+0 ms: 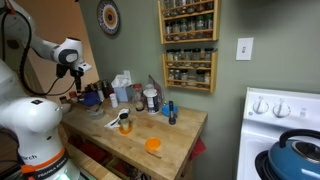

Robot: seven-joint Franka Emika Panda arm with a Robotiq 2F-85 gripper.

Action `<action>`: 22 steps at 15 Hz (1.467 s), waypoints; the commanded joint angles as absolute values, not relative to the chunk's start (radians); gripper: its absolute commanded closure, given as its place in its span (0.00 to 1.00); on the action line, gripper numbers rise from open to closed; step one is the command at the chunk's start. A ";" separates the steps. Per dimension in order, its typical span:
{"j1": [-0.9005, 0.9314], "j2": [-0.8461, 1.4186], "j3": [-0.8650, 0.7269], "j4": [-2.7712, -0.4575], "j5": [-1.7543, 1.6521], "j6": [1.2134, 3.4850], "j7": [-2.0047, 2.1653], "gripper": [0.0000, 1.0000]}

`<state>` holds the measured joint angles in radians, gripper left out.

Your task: Remove a blue bowl from the wooden rack on the left and put it on the table

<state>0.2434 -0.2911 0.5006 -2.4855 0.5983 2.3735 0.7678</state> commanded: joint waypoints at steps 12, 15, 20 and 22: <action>0.377 0.227 0.417 -2.319 0.438 2.781 1.092 0.48; 0.388 0.238 0.397 -2.295 0.440 2.773 1.079 0.70; 0.374 0.187 0.385 -2.271 0.406 2.622 1.013 1.00; 0.367 0.172 0.388 -2.263 0.413 2.574 0.973 0.99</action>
<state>0.3679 0.2035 0.3859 -2.2749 0.4034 2.6546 1.0363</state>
